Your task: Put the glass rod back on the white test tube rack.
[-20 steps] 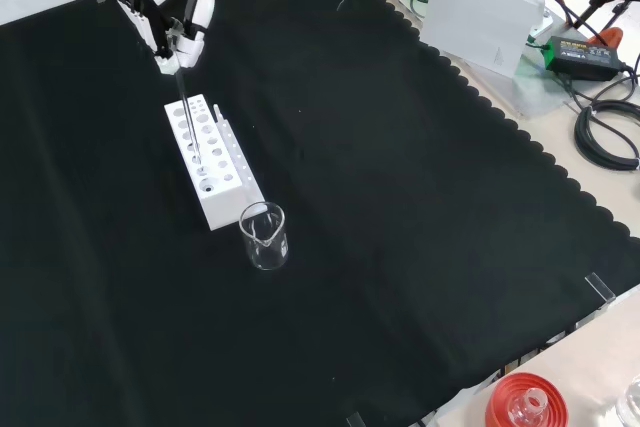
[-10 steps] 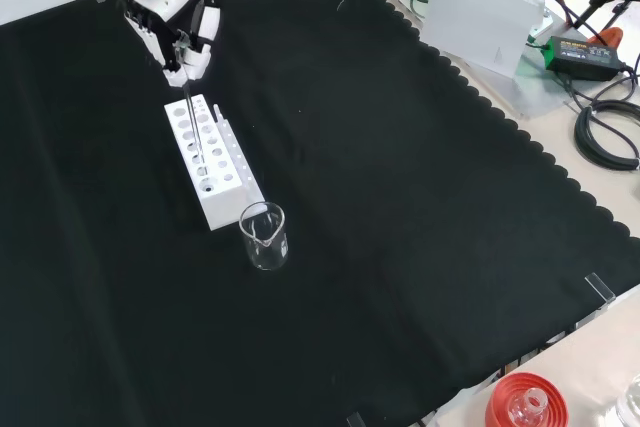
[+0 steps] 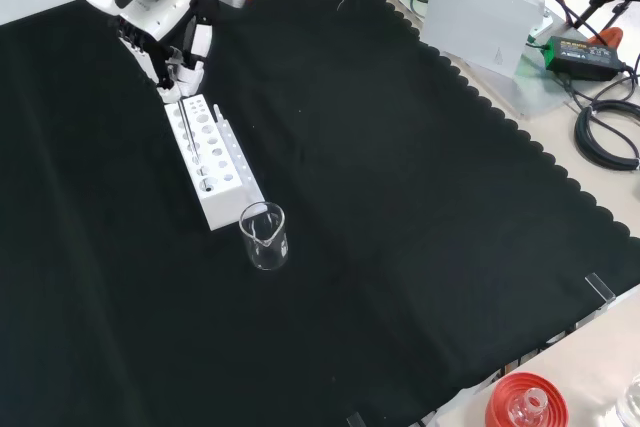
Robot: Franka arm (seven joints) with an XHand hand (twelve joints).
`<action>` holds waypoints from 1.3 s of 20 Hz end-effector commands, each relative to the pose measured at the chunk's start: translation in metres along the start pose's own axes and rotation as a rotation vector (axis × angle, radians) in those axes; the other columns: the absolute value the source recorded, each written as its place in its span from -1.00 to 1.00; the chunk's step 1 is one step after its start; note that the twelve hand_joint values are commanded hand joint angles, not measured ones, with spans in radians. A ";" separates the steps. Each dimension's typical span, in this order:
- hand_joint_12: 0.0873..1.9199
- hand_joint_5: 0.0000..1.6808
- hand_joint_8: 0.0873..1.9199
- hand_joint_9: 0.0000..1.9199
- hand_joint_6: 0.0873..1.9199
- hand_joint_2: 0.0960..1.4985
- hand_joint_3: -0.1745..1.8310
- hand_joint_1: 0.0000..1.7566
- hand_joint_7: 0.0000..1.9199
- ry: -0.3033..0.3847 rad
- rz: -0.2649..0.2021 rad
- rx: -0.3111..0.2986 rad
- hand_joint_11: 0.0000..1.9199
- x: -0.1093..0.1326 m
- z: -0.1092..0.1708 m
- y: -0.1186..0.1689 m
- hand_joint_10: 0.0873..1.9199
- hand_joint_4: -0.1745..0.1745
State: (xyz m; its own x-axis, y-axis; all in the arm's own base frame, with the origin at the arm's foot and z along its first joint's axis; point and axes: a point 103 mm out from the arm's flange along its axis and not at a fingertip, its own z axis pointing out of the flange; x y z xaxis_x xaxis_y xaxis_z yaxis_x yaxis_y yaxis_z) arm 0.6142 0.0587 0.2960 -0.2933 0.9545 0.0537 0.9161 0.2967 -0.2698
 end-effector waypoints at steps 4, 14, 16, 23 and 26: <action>-0.31 0.68 -0.82 0.84 -1.00 0.33 -1.00 0.52 0.61 0.009 -0.004 0.025 0.64 -0.005 0.009 0.013 -0.79 -1.00; -0.31 0.68 -0.82 0.84 -1.00 0.33 -1.00 0.52 0.61 0.007 -0.003 0.040 0.64 -0.011 0.017 0.019 -0.79 -1.00; -0.31 0.68 -0.83 0.84 -1.00 0.33 -1.00 0.52 0.61 0.007 -0.001 0.044 0.64 -0.013 0.020 0.019 -0.79 -1.00; -0.31 0.68 -0.83 0.84 -1.00 0.33 -1.00 0.52 0.61 0.010 0.002 0.058 0.64 -0.016 0.027 0.025 -0.78 -1.00; -0.31 0.68 -0.84 0.84 -1.00 0.33 -1.00 0.52 0.61 0.016 -0.001 0.063 0.64 -0.016 0.029 0.027 -0.78 -1.00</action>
State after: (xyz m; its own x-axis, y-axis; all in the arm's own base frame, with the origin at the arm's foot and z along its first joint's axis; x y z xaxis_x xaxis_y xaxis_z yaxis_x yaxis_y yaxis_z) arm 0.6342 0.0506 0.2636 -0.2891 0.9552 0.0629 0.9001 0.2937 -0.3218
